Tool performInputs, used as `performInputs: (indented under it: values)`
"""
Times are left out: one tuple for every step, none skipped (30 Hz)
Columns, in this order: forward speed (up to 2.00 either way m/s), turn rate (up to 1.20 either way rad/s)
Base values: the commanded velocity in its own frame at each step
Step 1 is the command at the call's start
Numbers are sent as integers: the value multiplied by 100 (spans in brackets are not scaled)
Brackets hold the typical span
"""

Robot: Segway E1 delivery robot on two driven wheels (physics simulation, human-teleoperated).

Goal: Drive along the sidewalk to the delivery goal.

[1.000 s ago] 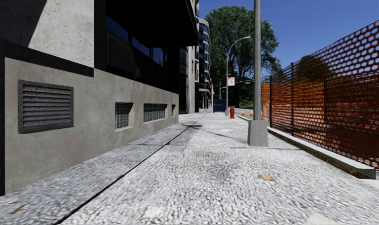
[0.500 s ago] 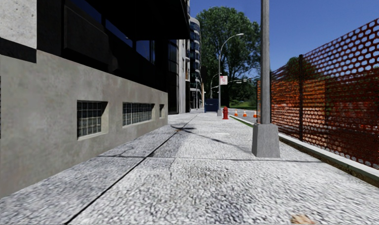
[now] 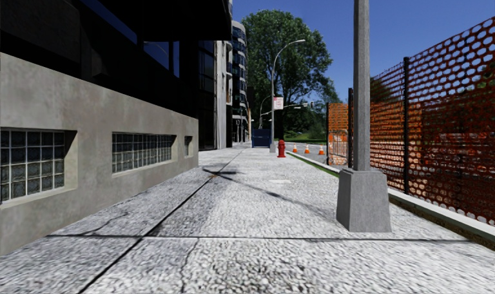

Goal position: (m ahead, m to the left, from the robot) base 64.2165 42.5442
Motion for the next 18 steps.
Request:
performInputs:
  values:
    - [200,0]
    - [200,0]
    - [200,0]
    - [200,0]
    - [200,0]
    - [200,0]
    - [200,0]
    - [200,0]
    - [200,0]
    - [200,0]
    - [200,0]
    - [200,0]
    - [200,0]
    - [200,0]
    - [200,0]
    - [200,0]
    - [200,0]
    - [200,0]
